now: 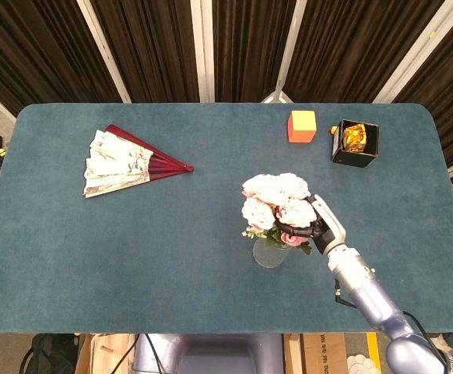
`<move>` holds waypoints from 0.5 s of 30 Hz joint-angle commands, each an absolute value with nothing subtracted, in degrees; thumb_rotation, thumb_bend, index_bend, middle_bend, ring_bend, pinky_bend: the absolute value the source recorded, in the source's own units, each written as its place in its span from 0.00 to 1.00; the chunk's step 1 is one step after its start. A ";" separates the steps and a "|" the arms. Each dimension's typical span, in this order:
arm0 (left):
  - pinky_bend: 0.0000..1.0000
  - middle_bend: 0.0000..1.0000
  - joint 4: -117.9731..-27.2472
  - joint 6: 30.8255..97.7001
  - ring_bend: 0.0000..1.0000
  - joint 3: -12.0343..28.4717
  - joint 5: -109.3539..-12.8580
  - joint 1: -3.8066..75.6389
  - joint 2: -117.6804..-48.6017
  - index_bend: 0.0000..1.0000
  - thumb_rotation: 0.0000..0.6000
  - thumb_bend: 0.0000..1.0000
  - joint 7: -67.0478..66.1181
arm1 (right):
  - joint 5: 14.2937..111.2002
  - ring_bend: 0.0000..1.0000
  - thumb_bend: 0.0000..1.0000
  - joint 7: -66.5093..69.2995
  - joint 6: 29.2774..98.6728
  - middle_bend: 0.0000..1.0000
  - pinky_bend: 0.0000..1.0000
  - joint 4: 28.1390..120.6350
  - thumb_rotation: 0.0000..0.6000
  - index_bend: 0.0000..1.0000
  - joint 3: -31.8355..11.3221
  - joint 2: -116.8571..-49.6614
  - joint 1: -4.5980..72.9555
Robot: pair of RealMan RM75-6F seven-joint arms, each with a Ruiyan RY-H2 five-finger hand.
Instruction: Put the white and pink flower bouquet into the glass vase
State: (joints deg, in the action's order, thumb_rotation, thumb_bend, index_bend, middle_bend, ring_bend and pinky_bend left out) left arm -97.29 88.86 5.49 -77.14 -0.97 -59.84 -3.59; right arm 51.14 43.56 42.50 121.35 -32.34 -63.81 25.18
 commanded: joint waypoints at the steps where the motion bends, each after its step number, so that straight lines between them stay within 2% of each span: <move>1: 0.03 0.00 -97.28 88.77 0.00 5.49 -77.10 -0.90 -59.89 0.12 1.00 0.25 -3.75 | 53.78 0.07 0.29 44.60 40.83 0.15 0.01 121.37 1.00 0.24 -31.61 -61.65 23.60; 7: 0.03 0.00 -97.46 88.81 0.00 5.36 -77.30 -0.86 -60.06 0.12 1.00 0.25 -4.35 | 60.46 0.03 0.18 48.81 38.80 0.10 0.00 121.73 1.00 0.15 -31.68 -56.88 19.67; 15: 0.03 0.00 -97.54 89.14 0.00 5.39 -77.33 -1.04 -60.01 0.12 1.00 0.25 -4.10 | 71.27 0.02 0.17 55.69 38.88 0.08 0.00 123.37 1.00 0.12 -30.53 -48.65 13.00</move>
State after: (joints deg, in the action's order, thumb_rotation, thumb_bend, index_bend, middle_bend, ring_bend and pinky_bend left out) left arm -97.55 89.14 5.39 -77.32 -1.04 -60.01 -4.11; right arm 68.04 52.89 38.58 122.71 -31.06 -51.21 15.42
